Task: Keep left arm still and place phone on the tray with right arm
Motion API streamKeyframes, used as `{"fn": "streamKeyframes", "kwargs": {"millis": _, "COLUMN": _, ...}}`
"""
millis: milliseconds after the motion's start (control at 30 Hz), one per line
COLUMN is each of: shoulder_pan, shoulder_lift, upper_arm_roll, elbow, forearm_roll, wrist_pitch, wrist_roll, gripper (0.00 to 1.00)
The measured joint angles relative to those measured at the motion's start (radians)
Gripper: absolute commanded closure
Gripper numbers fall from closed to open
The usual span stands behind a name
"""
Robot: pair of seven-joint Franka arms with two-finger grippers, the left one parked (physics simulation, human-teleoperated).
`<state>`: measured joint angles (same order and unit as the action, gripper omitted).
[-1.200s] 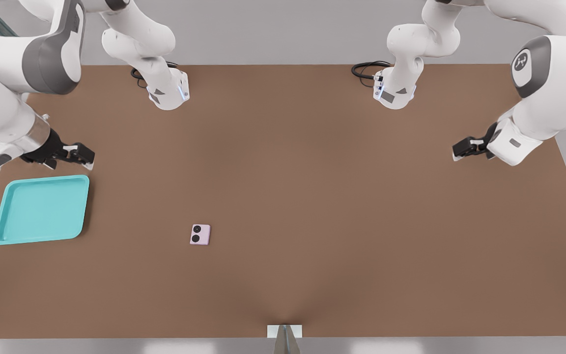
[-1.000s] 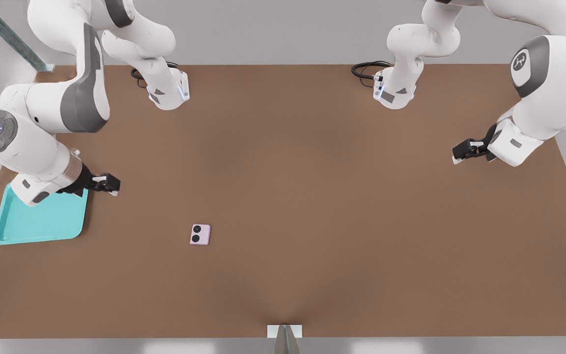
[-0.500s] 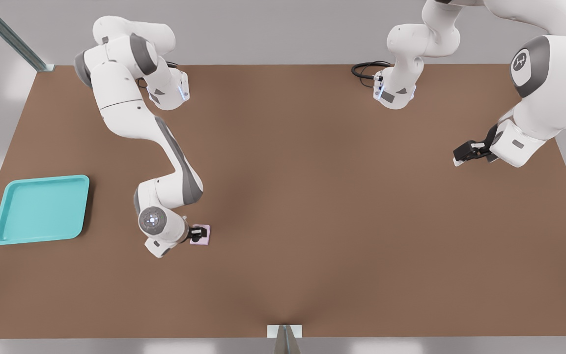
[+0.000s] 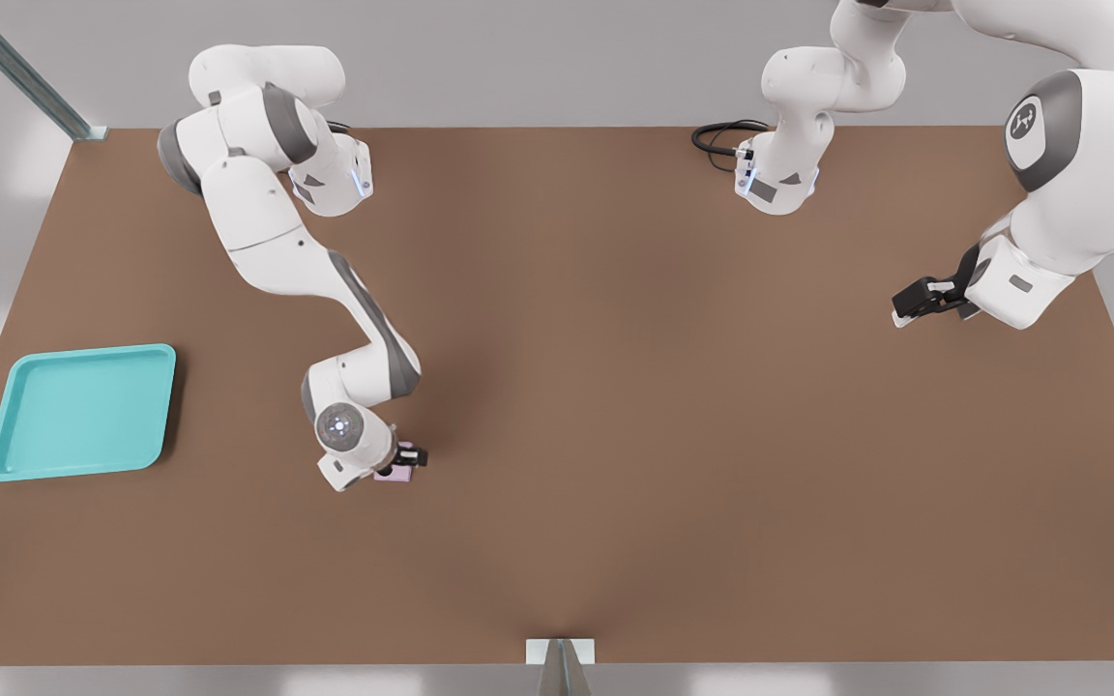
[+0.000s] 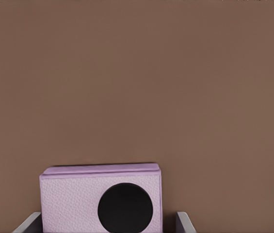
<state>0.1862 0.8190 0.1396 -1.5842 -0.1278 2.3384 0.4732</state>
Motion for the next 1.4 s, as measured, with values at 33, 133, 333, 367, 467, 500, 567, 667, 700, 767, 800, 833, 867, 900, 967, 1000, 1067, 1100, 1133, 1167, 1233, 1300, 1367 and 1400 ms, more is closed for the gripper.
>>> {"fn": "streamKeyframes", "kwargs": {"millis": 33, "shoulder_pan": -0.003, "shoulder_lift": 0.001, "upper_arm_roll": 0.0, "elbow": 0.0, "forearm_roll": -0.001, "wrist_pitch": 0.008, "wrist_roll": 0.008, "gripper": 0.0}}
{"fn": "streamKeyframes", "kwargs": {"millis": 133, "shoulder_pan": -0.006, "shoulder_lift": 0.001, "upper_arm_roll": 0.0, "elbow": -0.002, "forearm_roll": -0.01, "wrist_pitch": 0.027, "wrist_roll": 0.03, "gripper": 0.05}}
{"fn": "streamKeyframes", "kwargs": {"millis": 333, "shoulder_pan": -0.007, "shoulder_lift": -0.003, "upper_arm_roll": 0.0, "elbow": -0.001, "forearm_roll": -0.025, "wrist_pitch": 0.043, "wrist_roll": 0.055, "gripper": 0.33}}
{"fn": "streamKeyframes", "kwargs": {"millis": 367, "shoulder_pan": -0.007, "shoulder_lift": -0.011, "upper_arm_roll": 0.001, "elbow": -0.001, "forearm_roll": -0.026, "wrist_pitch": 0.042, "wrist_roll": 0.058, "gripper": 0.33}}
{"fn": "streamKeyframes", "kwargs": {"millis": 467, "shoulder_pan": -0.007, "shoulder_lift": -0.038, "upper_arm_roll": 0.001, "elbow": 0.0, "forearm_roll": -0.027, "wrist_pitch": 0.032, "wrist_roll": 0.066, "gripper": 0.33}}
{"fn": "streamKeyframes", "kwargs": {"millis": 500, "shoulder_pan": -0.007, "shoulder_lift": -0.05, "upper_arm_roll": 0.002, "elbow": -0.001, "forearm_roll": -0.027, "wrist_pitch": 0.026, "wrist_roll": 0.069, "gripper": 0.33}}
{"fn": "streamKeyframes", "kwargs": {"millis": 567, "shoulder_pan": -0.018, "shoulder_lift": -0.13, "upper_arm_roll": 0.003, "elbow": -0.053, "forearm_roll": -0.027, "wrist_pitch": 0.017, "wrist_roll": 0.067, "gripper": 0.33}}
{"fn": "streamKeyframes", "kwargs": {"millis": 667, "shoulder_pan": -0.093, "shoulder_lift": -0.28, "upper_arm_roll": 0.002, "elbow": -0.186, "forearm_roll": -0.027, "wrist_pitch": 0.009, "wrist_roll": 0.044, "gripper": 0.33}}
{"fn": "streamKeyframes", "kwargs": {"millis": 700, "shoulder_pan": -0.141, "shoulder_lift": -0.317, "upper_arm_roll": 0.002, "elbow": -0.226, "forearm_roll": -0.027, "wrist_pitch": 0.007, "wrist_roll": 0.03, "gripper": 0.33}}
{"fn": "streamKeyframes", "kwargs": {"millis": 767, "shoulder_pan": -0.26, "shoulder_lift": -0.373, "upper_arm_roll": 0.008, "elbow": -0.289, "forearm_roll": -0.027, "wrist_pitch": 0.004, "wrist_roll": -0.012, "gripper": 0.33}}
{"fn": "streamKeyframes", "kwargs": {"millis": 800, "shoulder_pan": -0.33, "shoulder_lift": -0.388, "upper_arm_roll": 0.01, "elbow": -0.305, "forearm_roll": -0.027, "wrist_pitch": 0.003, "wrist_roll": -0.041, "gripper": 0.33}}
{"fn": "streamKeyframes", "kwargs": {"millis": 833, "shoulder_pan": -0.397, "shoulder_lift": -0.396, "upper_arm_roll": 0.011, "elbow": -0.313, "forearm_roll": -0.026, "wrist_pitch": 0.002, "wrist_roll": -0.074, "gripper": 0.33}}
{"fn": "streamKeyframes", "kwargs": {"millis": 867, "shoulder_pan": -0.464, "shoulder_lift": -0.399, "upper_arm_roll": 0.013, "elbow": -0.317, "forearm_roll": -0.026, "wrist_pitch": 0.001, "wrist_roll": -0.11, "gripper": 0.33}}
{"fn": "streamKeyframes", "kwargs": {"millis": 900, "shoulder_pan": -0.535, "shoulder_lift": -0.398, "upper_arm_roll": 0.023, "elbow": -0.32, "forearm_roll": -0.026, "wrist_pitch": 0.001, "wrist_roll": -0.148, "gripper": 0.33}}
{"fn": "streamKeyframes", "kwargs": {"millis": 967, "shoulder_pan": -0.665, "shoulder_lift": -0.374, "upper_arm_roll": 0.041, "elbow": -0.32, "forearm_roll": -0.026, "wrist_pitch": 0.003, "wrist_roll": -0.23, "gripper": 0.33}}
{"fn": "streamKeyframes", "kwargs": {"millis": 1000, "shoulder_pan": -0.737, "shoulder_lift": -0.351, "upper_arm_roll": 0.061, "elbow": -0.316, "forearm_roll": -0.026, "wrist_pitch": 0.007, "wrist_roll": -0.274, "gripper": 0.32}}
{"fn": "streamKeyframes", "kwargs": {"millis": 1067, "shoulder_pan": -0.903, "shoulder_lift": -0.274, "upper_arm_roll": 0.128, "elbow": -0.283, "forearm_roll": -0.027, "wrist_pitch": 0.025, "wrist_roll": -0.367, "gripper": 0.31}}
{"fn": "streamKeyframes", "kwargs": {"millis": 1100, "shoulder_pan": -0.95, "shoulder_lift": -0.248, "upper_arm_roll": 0.137, "elbow": -0.264, "forearm_roll": -0.028, "wrist_pitch": 0.033, "wrist_roll": -0.415, "gripper": 0.29}}
{"fn": "streamKeyframes", "kwargs": {"millis": 1133, "shoulder_pan": -0.975, "shoulder_lift": -0.234, "upper_arm_roll": 0.138, "elbow": -0.254, "forearm_roll": -0.029, "wrist_pitch": 0.042, "wrist_roll": -0.461, "gripper": 0.0}}
{"fn": "streamKeyframes", "kwargs": {"millis": 1167, "shoulder_pan": -0.992, "shoulder_lift": -0.227, "upper_arm_roll": 0.138, "elbow": -0.249, "forearm_roll": -0.032, "wrist_pitch": 0.054, "wrist_roll": -0.503, "gripper": 0.0}}
{"fn": "streamKeyframes", "kwargs": {"millis": 1233, "shoulder_pan": -0.998, "shoulder_lift": -0.224, "upper_arm_roll": 0.132, "elbow": -0.237, "forearm_roll": -0.051, "wrist_pitch": 0.072, "wrist_roll": -0.583, "gripper": 0.0}}
{"fn": "streamKeyframes", "kwargs": {"millis": 1300, "shoulder_pan": -0.963, "shoulder_lift": -0.28, "upper_arm_roll": 0.128, "elbow": -0.244, "forearm_roll": -0.061, "wrist_pitch": 0.075, "wrist_roll": -0.65, "gripper": 0.0}}
{"fn": "streamKeyframes", "kwargs": {"millis": 1367, "shoulder_pan": -0.779, "shoulder_lift": -0.466, "upper_arm_roll": 0.076, "elbow": -0.285, "forearm_roll": -0.067, "wrist_pitch": 0.032, "wrist_roll": -0.687, "gripper": 0.0}}
{"fn": "streamKeyframes", "kwargs": {"millis": 1400, "shoulder_pan": -0.64, "shoulder_lift": -0.573, "upper_arm_roll": 0.034, "elbow": -0.292, "forearm_roll": -0.066, "wrist_pitch": -0.004, "wrist_roll": -0.692, "gripper": 0.0}}
